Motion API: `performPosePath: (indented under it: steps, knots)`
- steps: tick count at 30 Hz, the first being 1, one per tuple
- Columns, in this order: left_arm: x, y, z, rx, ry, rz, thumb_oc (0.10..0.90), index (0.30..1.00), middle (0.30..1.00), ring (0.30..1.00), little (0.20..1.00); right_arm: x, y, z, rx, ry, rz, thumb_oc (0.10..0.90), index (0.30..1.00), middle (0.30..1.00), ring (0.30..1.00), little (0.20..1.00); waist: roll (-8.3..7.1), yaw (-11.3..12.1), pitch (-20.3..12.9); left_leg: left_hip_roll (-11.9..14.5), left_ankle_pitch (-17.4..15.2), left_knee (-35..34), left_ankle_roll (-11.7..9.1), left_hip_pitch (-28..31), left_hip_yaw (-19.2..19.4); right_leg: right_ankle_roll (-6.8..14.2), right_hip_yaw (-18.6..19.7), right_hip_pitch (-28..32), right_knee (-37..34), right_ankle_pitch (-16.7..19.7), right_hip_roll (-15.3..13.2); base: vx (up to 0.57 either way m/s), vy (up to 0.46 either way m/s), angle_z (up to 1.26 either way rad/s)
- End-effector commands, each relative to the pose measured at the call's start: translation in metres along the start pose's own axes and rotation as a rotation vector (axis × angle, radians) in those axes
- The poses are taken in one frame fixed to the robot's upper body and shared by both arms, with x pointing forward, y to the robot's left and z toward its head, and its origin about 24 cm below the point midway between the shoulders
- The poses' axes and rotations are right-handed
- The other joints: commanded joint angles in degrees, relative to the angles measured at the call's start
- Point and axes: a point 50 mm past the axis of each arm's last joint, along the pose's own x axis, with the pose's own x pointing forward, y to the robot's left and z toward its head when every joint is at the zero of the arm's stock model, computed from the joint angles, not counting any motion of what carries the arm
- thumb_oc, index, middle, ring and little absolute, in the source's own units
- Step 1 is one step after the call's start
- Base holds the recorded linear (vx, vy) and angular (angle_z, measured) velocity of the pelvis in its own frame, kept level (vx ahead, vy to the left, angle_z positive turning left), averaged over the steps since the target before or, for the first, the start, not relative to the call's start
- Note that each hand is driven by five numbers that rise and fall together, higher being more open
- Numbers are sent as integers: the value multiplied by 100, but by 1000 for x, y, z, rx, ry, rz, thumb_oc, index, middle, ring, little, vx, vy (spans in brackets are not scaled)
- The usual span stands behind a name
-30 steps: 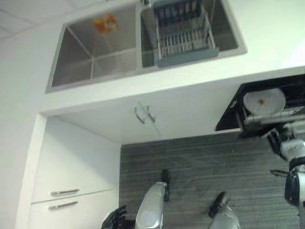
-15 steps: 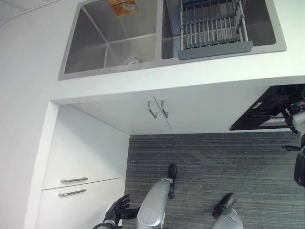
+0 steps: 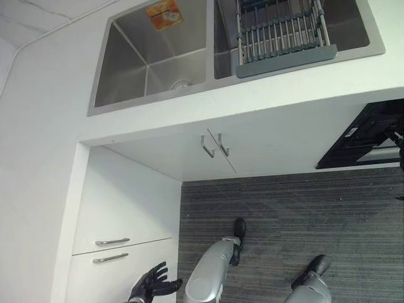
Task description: Place the dishes in the dishwasher.
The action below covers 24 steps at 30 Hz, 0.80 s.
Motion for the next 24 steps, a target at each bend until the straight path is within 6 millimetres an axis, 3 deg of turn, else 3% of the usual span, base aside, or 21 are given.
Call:
performPosePath:
  steps: [1, 3, 4, 5, 7, 10, 11, 12, 13, 15, 16, 18, 20, 22, 23, 24]
  knots:
    - [-21, 48, -2, 121, -8, 72, 800, 900, 900, 900, 900, -22, 80, 49, 80, -312, 457, 800, 900, 900, 900, 900, -526, 309, -653, 635, -1006, 158, -628, 249, -186, 229, 500, -221, 443, -838, -101, -148, -146, -18]
    - [-21, 49, 0, 114, -26, 77, 800, 900, 900, 900, 900, -22, 76, 5, 70, -237, 489, 800, 900, 900, 900, 900, -641, 190, -661, 733, -1017, 158, -629, 343, -142, 203, 551, -196, 443, -870, 32, -52, -188, -26]
    - [-20, 48, -4, 60, -26, 95, 800, 900, 900, 900, 900, -34, 65, -67, 30, -114, 533, 800, 900, 900, 900, 900, -768, -35, -716, 890, -1043, 158, -634, 513, -70, 153, 653, -139, 443, -942, 225, -64, -270, -40]
    - [-20, 47, -9, 27, -15, 107, 800, 900, 900, 900, 900, -44, 56, -106, 16, -39, 538, 800, 900, 900, 900, 900, -834, -154, -757, 999, -1045, 158, -648, 621, -32, 107, 712, -87, 443, -987, 336, -42, -267, -47]
    - [-21, 44, -15, -11, -10, 125, 800, 900, 900, 900, 900, -56, 45, -141, -35, 40, 549, 800, 900, 900, 900, 900, -885, -275, -831, 1120, -1039, 158, -673, 742, 17, 43, 762, -26, 443, -1042, 443, 5, -165, -47]
    - [-23, 42, -22, -121, -23, 141, 800, 900, 900, 900, 900, -74, 12, -183, -127, 135, 548, 800, 900, 900, 900, 900, -916, -422, -969, 1317, -979, 158, -740, 864, 45, -94, 860, 96, 443, -1174, 650, 15, -164, -36]
    - [-23, 40, -22, -215, -51, 105, 800, 900, 900, 900, 900, -82, -12, -198, -170, 186, 537, 800, 900, 900, 900, 900, -930, -478, -1052, 1473, -875, 158, -825, 840, 79, -176, 876, 190, 443, -1266, 800, -100, -186, -30]
    - [-20, 35, -18, -245, -72, 53, 800, 900, 900, 900, 900, -87, -28, -205, -213, 210, 512, 800, 900, 900, 900, 900, -962, -512, -1081, 1386, -914, 158, -763, 902, 225, -219, 879, 251, 443, -1336, 898, -172, -141, -21]
    - [-14, 30, -11, -241, -78, 15, 800, 900, 900, 900, 900, -91, -41, -212, -231, 240, 480, 800, 900, 900, 900, 900, -1016, -607, -1105, 1247, -877, 158, -692, 1093, 678, -223, 760, 273, 443, -1318, 851, -107, -22, 8]
    - [-6, 24, 1, -261, -92, -21, 800, 900, 900, 900, 900, -98, -58, -221, -254, 278, 441, 800, 900, 900, 900, 900, -1139, -670, -1055, 710, -1126, 158, -543, 1370, 920, -133, 690, 450, 443, -1340, 724, -61, 91, 42]
    - [-4, 22, 5, -268, -94, -30, 800, 900, 900, 900, 900, -100, -61, -224, -243, 294, 431, 800, 900, 900, 900, 900, -1157, -677, -1032, 599, -1173, 158, -512, 1400, 956, -107, 653, 501, 443, -1320, 693, -102, 169, 74]
    - [2, 18, 12, -244, -79, -69, 800, 900, 900, 900, 900, -109, -74, -238, -254, 343, 387, 800, 900, 900, 900, 900, -1170, -773, -1054, 739, -1230, 158, -463, 1417, 1139, -73, 500, 621, 443, -1282, 628, -50, 241, 76]
    - [7, 9, 11, -178, -33, -83, 800, 900, 900, 900, 900, -128, -87, -267, -290, 451, 349, 800, 900, 900, 900, 900, -1240, -774, -1179, 521, -1522, 158, -270, 1560, 878, 28, 527, 778, 443, -1122, 608, 47, 425, 40]
    - [9, 12, 9, -167, 11, -57, 800, 900, 900, 900, 900, -149, -105, -291, -294, 557, 296, 800, 900, 900, 900, 900, -1279, -885, -1264, 360, -1602, 158, -49, 1609, 706, -73, 449, 927, 443, -502, 698, 18, 324, -6]
    - [10, 14, 7, -158, 34, -39, 800, 900, 900, 900, 900, -160, -116, -302, -318, 614, 280, 800, 900, 900, 900, 900, -1261, -1002, -1284, 304, -1651, 158, 23, 1647, 537, -94, 649, 838, 443, -388, 871, -13, 93, 21]
    - [11, 14, 7, -160, 42, -32, 800, 900, 900, 900, 900, -166, -120, -307, -331, 645, 271, 800, 900, 900, 900, 900, -1271, -1057, -1296, 279, -1658, 158, 42, 1645, 466, -119, 820, 709, 443, -531, 978, 7, -41, 49]
